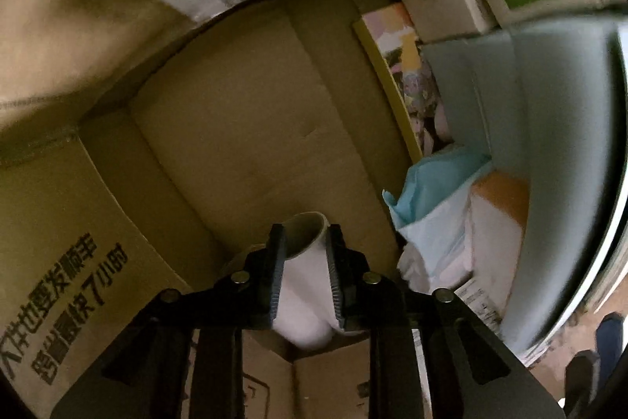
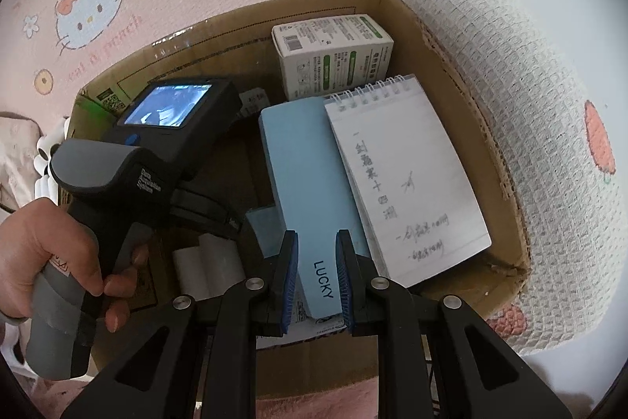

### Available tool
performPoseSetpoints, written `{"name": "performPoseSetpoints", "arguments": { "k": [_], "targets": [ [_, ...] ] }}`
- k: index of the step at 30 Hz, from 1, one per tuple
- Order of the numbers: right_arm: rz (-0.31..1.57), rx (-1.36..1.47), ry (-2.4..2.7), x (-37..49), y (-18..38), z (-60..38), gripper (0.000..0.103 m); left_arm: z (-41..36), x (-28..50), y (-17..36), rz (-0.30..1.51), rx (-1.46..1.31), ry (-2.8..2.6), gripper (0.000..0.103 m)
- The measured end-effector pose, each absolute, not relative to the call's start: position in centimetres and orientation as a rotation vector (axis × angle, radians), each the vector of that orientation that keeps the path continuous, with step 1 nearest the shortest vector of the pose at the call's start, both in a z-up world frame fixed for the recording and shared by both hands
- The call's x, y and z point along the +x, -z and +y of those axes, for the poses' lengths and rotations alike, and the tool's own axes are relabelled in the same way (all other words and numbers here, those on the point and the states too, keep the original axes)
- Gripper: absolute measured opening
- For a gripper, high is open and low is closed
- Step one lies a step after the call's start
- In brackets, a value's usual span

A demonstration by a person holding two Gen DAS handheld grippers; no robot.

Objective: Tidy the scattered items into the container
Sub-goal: 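Open the left gripper to release the tube into the box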

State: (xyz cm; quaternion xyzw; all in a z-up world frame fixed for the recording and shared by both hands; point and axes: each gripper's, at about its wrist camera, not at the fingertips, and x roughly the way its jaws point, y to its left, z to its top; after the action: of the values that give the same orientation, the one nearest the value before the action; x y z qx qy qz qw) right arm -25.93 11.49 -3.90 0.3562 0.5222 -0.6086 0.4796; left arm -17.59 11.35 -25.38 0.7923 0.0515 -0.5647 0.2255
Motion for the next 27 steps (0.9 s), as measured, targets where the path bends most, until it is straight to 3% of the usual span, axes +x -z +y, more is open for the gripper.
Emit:
{"name": "performPoseSetpoints", "arguments": {
  "k": [9,14,21,27],
  "targets": [
    [1.26,0.901,1.47,-25.6,4.4,11.1,0.016,10.2,-16.9,25.0,0.184,2.245,1.535,0.033],
    [1.25,0.892,1.469,-25.2,4.2,10.9,0.016,10.6,-16.9,22.5,0.027,2.213,1.626,0.054],
    [1.197,0.887,1.503,-24.6,3.7,10.8,0.016,12.7,-16.0,16.2,-0.295,2.172,1.925,0.055],
    [1.171,0.885,1.518,-22.5,2.9,11.4,0.016,11.3,-13.3,10.6,-0.295,2.145,2.129,0.054]
  ]
}}
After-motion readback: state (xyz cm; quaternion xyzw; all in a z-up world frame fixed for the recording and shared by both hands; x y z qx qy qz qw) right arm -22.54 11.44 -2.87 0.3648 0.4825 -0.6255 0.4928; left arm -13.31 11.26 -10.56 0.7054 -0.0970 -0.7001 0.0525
